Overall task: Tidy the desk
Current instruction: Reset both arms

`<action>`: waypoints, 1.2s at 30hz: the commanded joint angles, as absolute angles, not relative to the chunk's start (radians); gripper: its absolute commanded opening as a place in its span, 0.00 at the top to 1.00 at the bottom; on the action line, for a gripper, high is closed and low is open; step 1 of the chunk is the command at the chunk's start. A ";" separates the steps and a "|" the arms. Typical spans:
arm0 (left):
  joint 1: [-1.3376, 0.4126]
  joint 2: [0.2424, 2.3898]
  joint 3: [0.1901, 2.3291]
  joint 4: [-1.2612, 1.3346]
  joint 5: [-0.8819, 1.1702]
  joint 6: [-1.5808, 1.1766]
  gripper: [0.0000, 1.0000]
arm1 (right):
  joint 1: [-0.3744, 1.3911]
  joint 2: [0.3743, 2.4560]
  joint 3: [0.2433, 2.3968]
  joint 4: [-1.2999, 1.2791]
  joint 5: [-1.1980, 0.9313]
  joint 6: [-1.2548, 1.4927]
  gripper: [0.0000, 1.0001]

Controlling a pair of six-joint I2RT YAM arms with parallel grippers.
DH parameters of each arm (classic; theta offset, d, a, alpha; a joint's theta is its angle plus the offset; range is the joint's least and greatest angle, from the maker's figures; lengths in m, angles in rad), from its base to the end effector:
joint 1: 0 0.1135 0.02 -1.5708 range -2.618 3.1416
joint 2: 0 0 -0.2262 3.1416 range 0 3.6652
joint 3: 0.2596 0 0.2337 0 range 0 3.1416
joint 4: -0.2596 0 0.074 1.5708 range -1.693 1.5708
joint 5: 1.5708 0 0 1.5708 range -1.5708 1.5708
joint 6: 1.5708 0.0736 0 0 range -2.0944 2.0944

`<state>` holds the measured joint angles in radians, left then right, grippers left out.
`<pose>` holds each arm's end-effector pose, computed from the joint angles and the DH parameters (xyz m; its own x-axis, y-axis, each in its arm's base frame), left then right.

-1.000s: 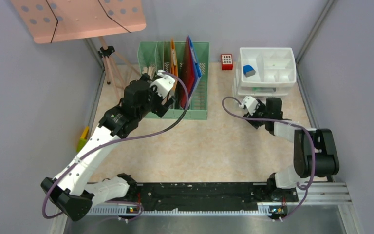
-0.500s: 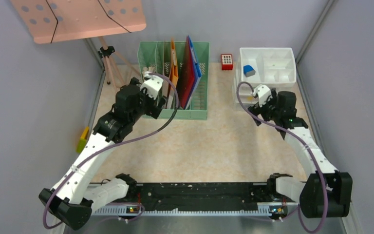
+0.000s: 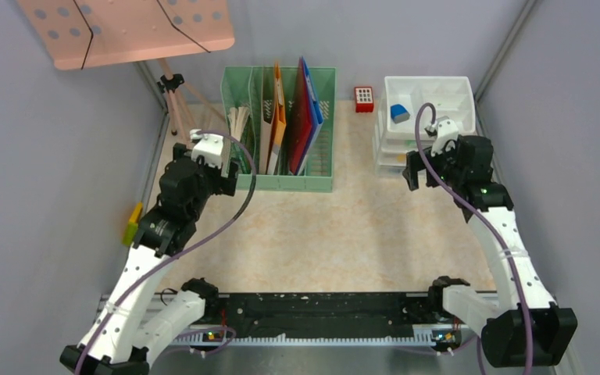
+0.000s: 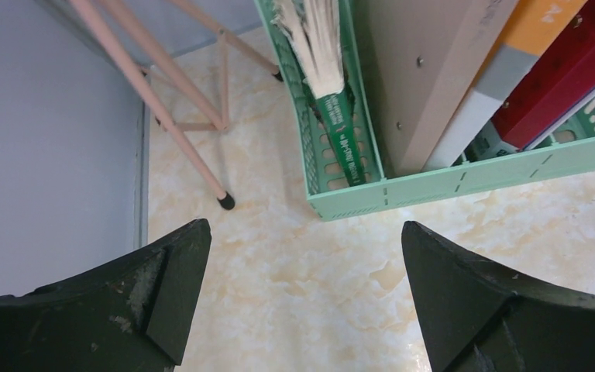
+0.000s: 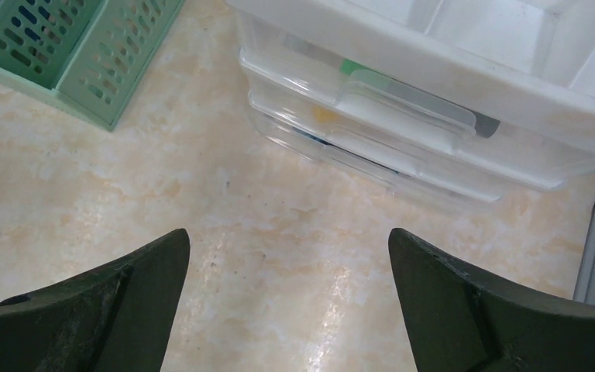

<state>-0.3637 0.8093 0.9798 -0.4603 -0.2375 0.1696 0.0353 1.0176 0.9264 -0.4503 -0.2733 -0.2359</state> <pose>0.2078 -0.0606 0.3331 -0.2404 0.2671 -0.9332 0.1782 0.9572 0.2280 0.2548 0.0289 0.2705 -0.4389 -0.2407 -0.8657 -0.3782 0.9235 -0.0650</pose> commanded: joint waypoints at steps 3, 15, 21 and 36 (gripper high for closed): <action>-0.331 0.694 0.886 -0.419 -0.304 0.120 0.01 | 0.040 0.944 0.978 -0.491 -0.200 -0.098 0.01; -0.238 0.472 0.716 -0.427 -0.332 0.003 0.01 | 0.041 0.689 0.872 -0.570 -0.158 -0.092 0.01; -0.176 0.394 0.661 -0.390 -0.288 -0.026 0.01 | 0.042 0.587 0.785 -0.570 -0.126 -0.087 0.01; -0.070 0.349 0.579 -0.310 -0.154 -0.010 0.01 | 0.018 0.452 0.703 -0.520 -0.160 -0.100 0.01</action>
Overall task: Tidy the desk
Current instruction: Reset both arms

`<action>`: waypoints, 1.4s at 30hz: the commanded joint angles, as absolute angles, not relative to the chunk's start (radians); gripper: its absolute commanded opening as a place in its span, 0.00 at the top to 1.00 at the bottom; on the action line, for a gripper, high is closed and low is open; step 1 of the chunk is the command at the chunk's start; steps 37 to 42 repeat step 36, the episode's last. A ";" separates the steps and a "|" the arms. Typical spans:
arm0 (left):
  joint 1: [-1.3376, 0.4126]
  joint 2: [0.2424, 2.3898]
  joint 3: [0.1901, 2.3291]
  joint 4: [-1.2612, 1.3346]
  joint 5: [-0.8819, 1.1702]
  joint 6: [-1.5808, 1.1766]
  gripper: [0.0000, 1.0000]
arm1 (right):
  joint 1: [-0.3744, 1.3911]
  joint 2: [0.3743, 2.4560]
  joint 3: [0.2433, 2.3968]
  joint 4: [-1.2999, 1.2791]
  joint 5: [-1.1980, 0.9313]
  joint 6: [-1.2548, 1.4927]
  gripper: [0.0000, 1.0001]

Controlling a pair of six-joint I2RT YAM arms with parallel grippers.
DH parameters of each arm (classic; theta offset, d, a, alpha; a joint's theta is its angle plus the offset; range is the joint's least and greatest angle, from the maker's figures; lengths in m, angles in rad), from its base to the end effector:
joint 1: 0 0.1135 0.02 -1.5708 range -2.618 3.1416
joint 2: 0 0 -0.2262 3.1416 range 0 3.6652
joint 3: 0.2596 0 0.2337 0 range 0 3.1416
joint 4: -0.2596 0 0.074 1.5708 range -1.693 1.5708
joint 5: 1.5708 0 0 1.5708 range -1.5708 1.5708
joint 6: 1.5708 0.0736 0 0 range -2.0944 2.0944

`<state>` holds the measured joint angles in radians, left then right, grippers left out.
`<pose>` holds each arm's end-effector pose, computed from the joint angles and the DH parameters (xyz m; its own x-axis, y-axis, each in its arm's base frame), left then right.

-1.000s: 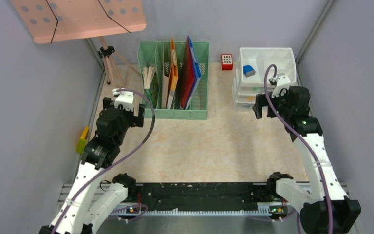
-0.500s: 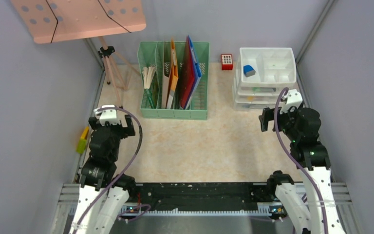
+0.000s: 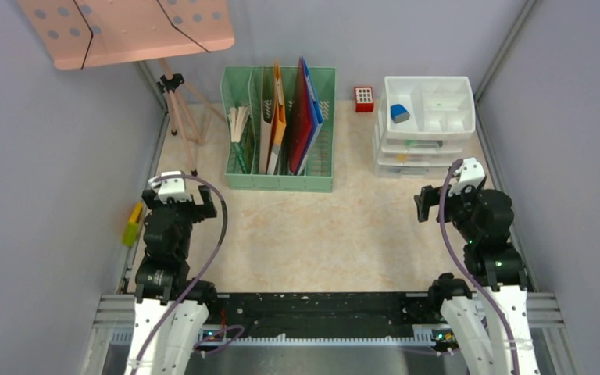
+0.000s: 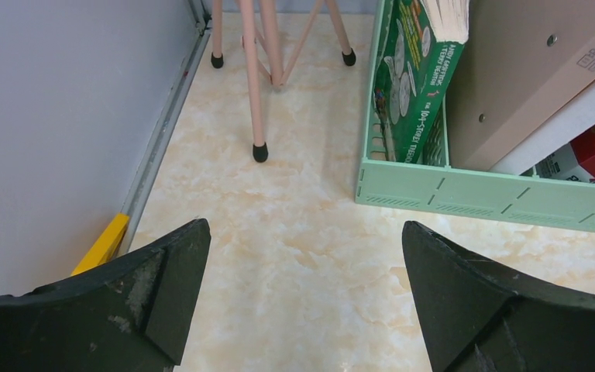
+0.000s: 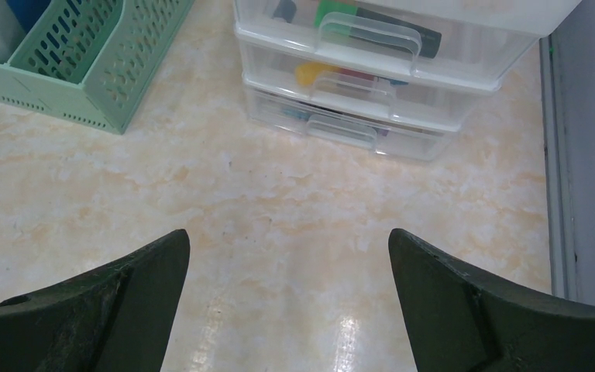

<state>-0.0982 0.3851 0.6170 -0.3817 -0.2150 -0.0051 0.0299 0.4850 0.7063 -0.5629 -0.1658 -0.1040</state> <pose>0.1614 -0.0001 0.2870 -0.1479 0.0096 -0.9890 -0.1149 0.9930 0.0268 0.1648 0.0171 0.2780 -0.3138 -0.1118 -0.9429 -0.2187 0.9749 -0.0428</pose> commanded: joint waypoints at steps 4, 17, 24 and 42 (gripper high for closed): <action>-0.034 0.300 0.562 -0.313 -0.088 -0.019 0.01 | 0.004 0.414 0.694 -0.511 -0.149 -0.103 0.01; -0.021 0.306 0.546 -0.319 -0.078 0.027 0.01 | -0.029 0.406 0.690 -0.508 -0.147 -0.089 0.01; -0.021 0.308 0.539 -0.322 -0.071 0.038 0.01 | -0.032 0.396 0.690 -0.509 -0.149 -0.089 0.01; -0.020 0.300 0.536 -0.323 -0.072 0.045 0.01 | -0.034 0.396 0.690 -0.510 -0.151 -0.090 0.01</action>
